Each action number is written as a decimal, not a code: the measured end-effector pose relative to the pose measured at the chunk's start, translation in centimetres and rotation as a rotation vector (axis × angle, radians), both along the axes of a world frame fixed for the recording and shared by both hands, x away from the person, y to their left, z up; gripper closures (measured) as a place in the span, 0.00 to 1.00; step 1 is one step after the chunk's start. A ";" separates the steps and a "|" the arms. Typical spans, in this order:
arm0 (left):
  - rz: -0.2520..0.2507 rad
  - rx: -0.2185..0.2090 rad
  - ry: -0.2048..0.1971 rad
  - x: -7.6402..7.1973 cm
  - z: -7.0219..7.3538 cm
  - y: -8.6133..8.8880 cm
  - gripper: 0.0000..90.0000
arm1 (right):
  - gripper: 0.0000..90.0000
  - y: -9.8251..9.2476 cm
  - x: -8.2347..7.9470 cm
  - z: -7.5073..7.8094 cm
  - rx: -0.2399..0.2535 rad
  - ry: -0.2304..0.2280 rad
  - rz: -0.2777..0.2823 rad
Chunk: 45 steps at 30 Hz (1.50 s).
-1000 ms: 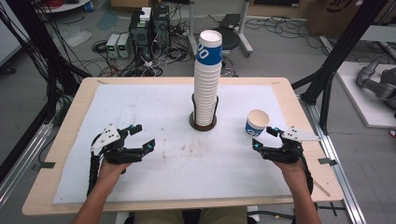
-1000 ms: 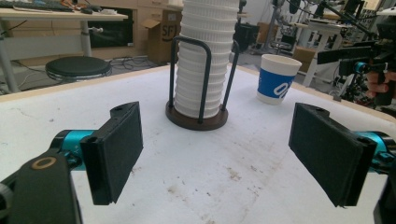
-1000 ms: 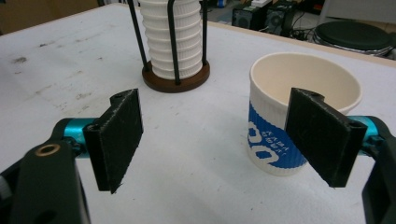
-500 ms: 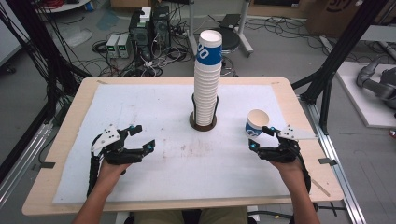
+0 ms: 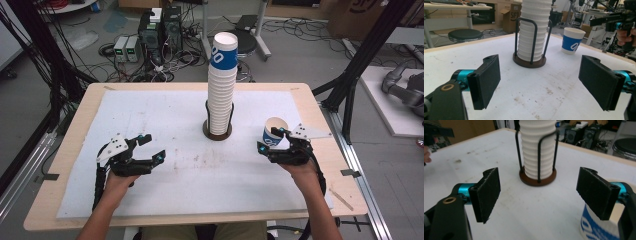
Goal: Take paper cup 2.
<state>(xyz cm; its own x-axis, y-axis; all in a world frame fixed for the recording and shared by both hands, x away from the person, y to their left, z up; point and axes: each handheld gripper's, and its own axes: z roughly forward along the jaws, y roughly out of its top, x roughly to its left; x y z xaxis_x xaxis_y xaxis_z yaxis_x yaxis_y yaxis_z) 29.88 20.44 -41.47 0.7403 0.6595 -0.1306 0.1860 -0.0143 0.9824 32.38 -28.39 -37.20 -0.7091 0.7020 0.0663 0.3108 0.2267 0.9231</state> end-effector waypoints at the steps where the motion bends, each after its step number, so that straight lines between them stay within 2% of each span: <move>1: -0.001 -0.004 0.000 0.0 0.0 0.0 0.20 | 0.22 0.3 0.1 0.5 0.003 0.003 0.005; 6: -0.005 -0.001 0.000 0.0 0.0 0.1 0.20 | 0.22 1.9 1.1 2.6 -0.004 -0.021 0.046; 11: -0.006 0.005 0.003 0.0 0.0 0.2 0.19 | 0.22 3.2 1.8 4.1 -0.019 -0.034 0.077; 16: -0.003 -0.008 0.009 0.0 -0.1 0.4 0.19 | 0.22 4.3 2.7 6.1 -0.020 -0.043 0.093; 30: -0.019 -0.010 0.017 0.1 -0.3 0.2 0.19 | 0.22 6.6 5.4 11.7 -0.018 -0.065 0.111; 33: -0.022 -0.012 0.019 0.2 -0.4 0.2 0.20 | 0.22 6.9 5.9 12.5 -0.025 -0.069 0.106; 38: -0.023 -0.018 0.019 0.2 -0.4 0.2 0.20 | 0.22 7.3 6.8 14.0 -0.009 -0.076 0.095; 45: -0.028 -0.032 0.025 0.2 -0.3 0.2 0.20 | 0.22 8.0 8.3 15.4 -0.004 -0.063 0.087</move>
